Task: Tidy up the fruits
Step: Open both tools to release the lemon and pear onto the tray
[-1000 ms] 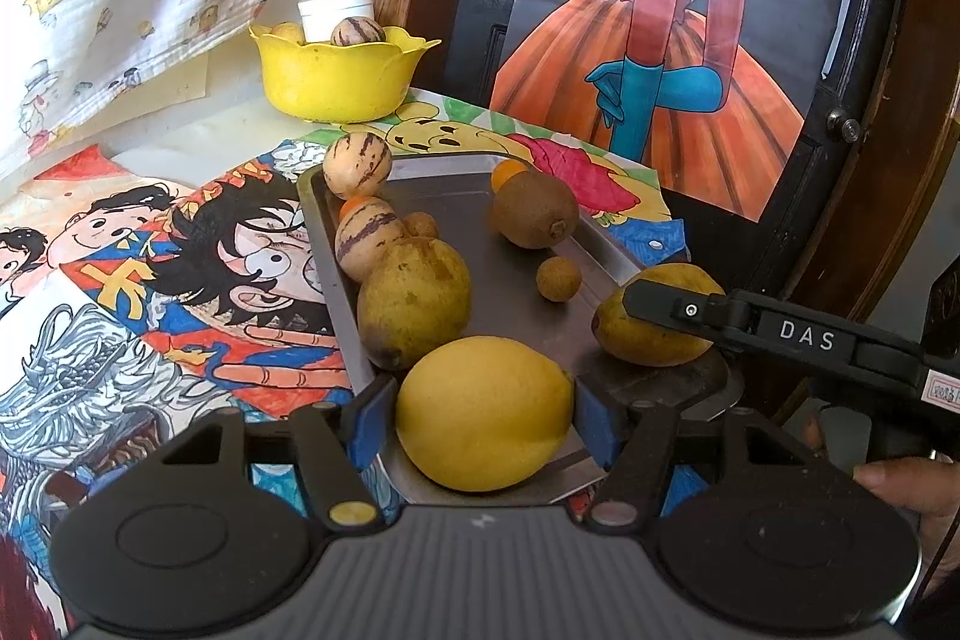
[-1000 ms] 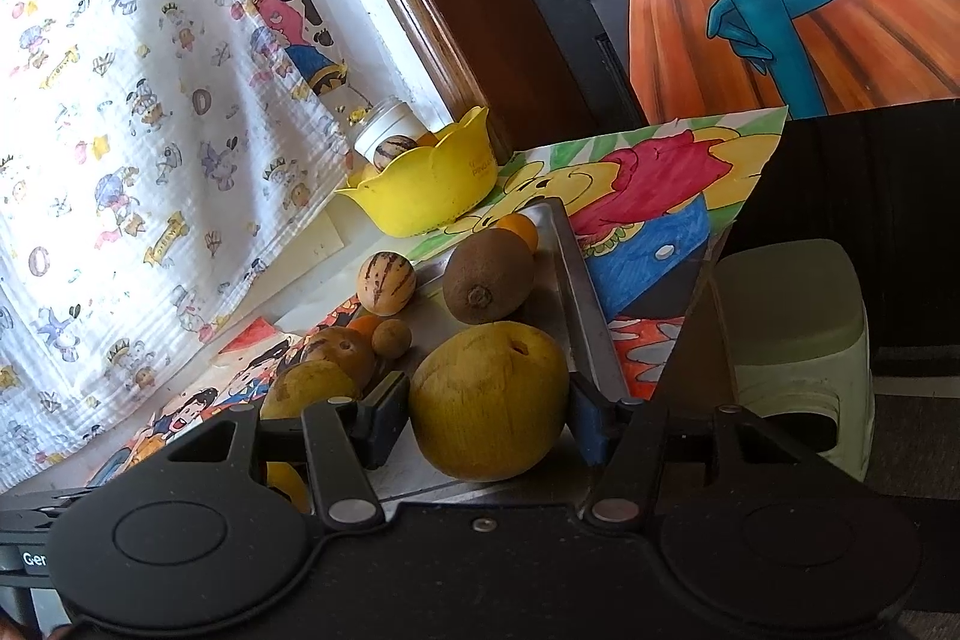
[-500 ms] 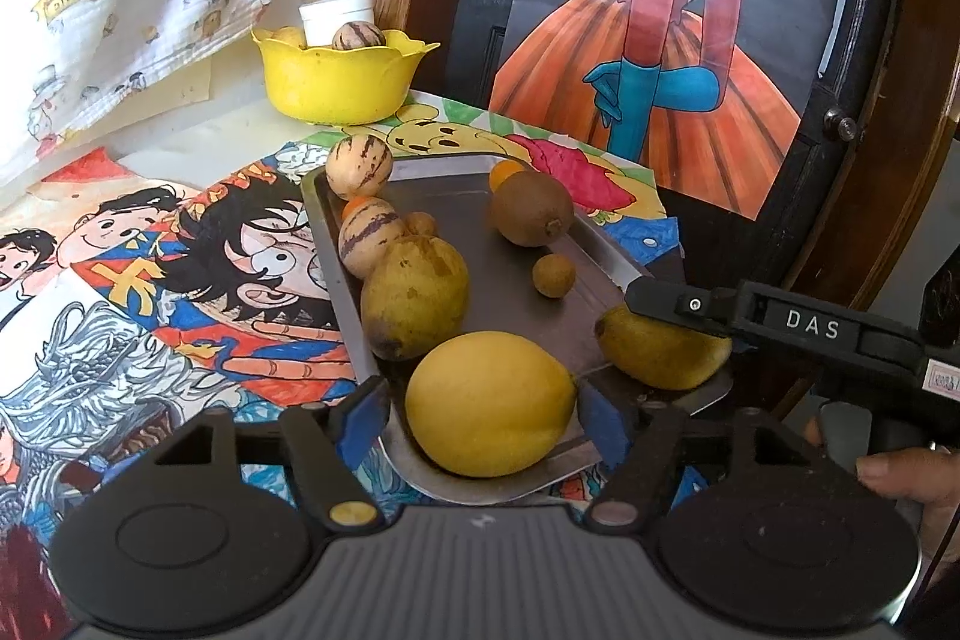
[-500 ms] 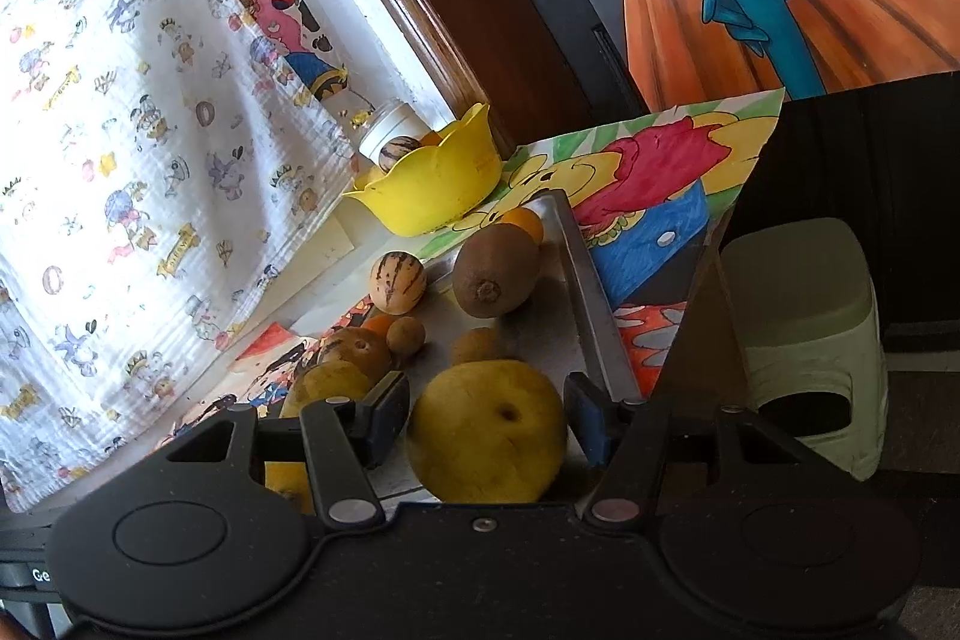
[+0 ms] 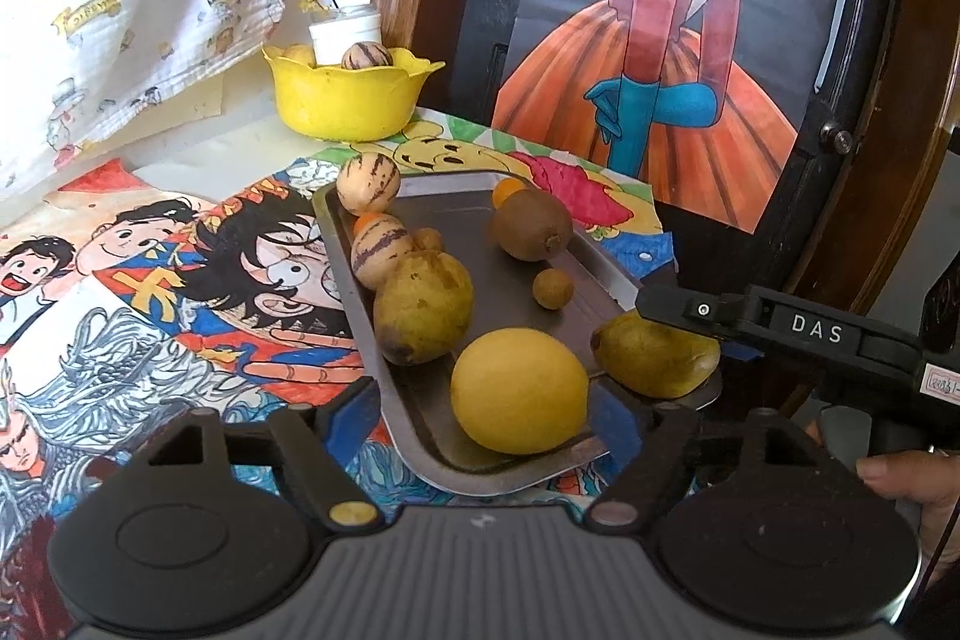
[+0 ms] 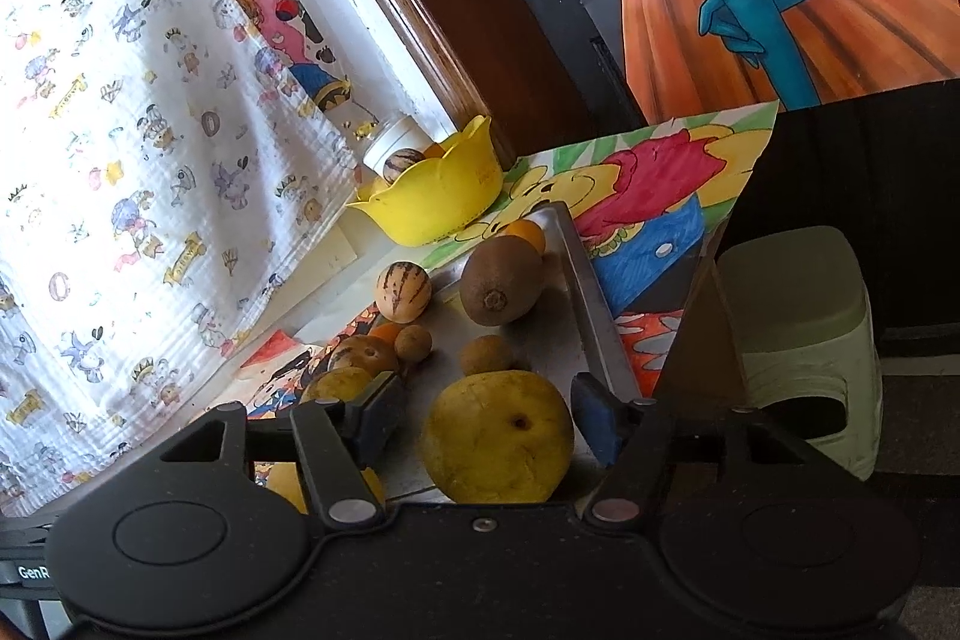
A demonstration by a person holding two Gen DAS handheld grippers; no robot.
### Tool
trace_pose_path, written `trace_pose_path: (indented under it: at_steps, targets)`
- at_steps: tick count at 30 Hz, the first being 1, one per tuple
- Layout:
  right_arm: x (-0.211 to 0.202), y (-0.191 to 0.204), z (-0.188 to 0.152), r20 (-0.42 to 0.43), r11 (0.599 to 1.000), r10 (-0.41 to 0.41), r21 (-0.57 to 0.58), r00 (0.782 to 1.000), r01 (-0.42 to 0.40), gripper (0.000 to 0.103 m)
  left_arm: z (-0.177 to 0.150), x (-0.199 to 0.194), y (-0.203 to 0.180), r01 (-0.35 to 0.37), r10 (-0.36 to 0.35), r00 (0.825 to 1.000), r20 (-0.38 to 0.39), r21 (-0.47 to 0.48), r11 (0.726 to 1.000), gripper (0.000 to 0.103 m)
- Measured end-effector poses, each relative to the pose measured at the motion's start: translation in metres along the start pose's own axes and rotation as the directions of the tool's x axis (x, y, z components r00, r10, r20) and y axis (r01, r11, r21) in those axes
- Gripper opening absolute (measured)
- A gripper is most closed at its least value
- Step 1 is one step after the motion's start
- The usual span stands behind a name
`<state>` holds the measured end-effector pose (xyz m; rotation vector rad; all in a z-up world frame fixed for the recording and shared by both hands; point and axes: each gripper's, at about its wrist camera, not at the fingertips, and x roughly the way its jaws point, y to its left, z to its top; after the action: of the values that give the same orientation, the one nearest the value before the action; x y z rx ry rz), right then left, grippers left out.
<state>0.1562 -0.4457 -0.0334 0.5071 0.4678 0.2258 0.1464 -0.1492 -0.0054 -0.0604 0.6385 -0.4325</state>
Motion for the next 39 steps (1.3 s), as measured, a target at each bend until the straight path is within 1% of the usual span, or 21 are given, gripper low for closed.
trace_pose_path:
  at_steps: [4, 12, 17, 22, 26, 27, 29, 33, 39]
  targets:
    - [-0.008, 0.008, -0.001, 0.011, 1.000, -0.007, -0.027, 1.000, 0.007, 0.075, 0.001, -0.012, 0.003, -0.008, 0.008, 0.999, 0.032, -0.011, 1.000, 0.087]
    - [-0.025, 0.026, -0.005, 0.035, 0.998, -0.015, -0.061, 0.999, 0.018, 0.082, -0.001, -0.037, 0.015, -0.037, 0.042, 0.996, 0.082, -0.051, 0.998, 0.097]
    - [-0.035, 0.039, -0.010, 0.044, 0.997, -0.019, -0.080, 0.999, 0.023, 0.088, -0.005, -0.052, 0.025, -0.070, 0.079, 0.991, 0.106, -0.082, 0.994, 0.102]
    - [-0.047, 0.056, -0.016, 0.053, 0.994, -0.015, -0.106, 0.998, 0.020, 0.096, -0.009, -0.065, 0.034, -0.118, 0.131, 0.984, 0.120, -0.109, 0.987, 0.102]
    - [-0.057, 0.072, -0.022, 0.067, 0.990, -0.013, -0.139, 0.998, 0.022, 0.099, -0.013, -0.075, 0.042, -0.156, 0.171, 0.977, 0.123, -0.125, 0.980, 0.102]
    - [-0.060, 0.076, -0.024, 0.068, 0.989, -0.020, -0.146, 0.997, 0.030, 0.101, -0.015, -0.078, 0.044, -0.164, 0.179, 0.976, 0.123, -0.128, 0.978, 0.102]
    - [-0.063, 0.083, -0.029, 0.067, 0.987, -0.038, -0.154, 0.997, 0.048, 0.102, -0.018, -0.083, 0.047, -0.180, 0.196, 0.973, 0.120, -0.131, 0.975, 0.102]
    - [-0.070, 0.095, -0.037, 0.064, 0.985, -0.037, -0.164, 0.997, 0.047, 0.102, -0.025, -0.093, 0.055, -0.211, 0.226, 0.968, 0.113, -0.130, 0.969, 0.103]
    - [-0.081, 0.118, -0.052, 0.079, 0.973, -0.040, -0.223, 0.996, 0.057, 0.102, -0.036, -0.110, 0.066, -0.238, 0.254, 0.960, 0.118, -0.135, 0.962, 0.103]
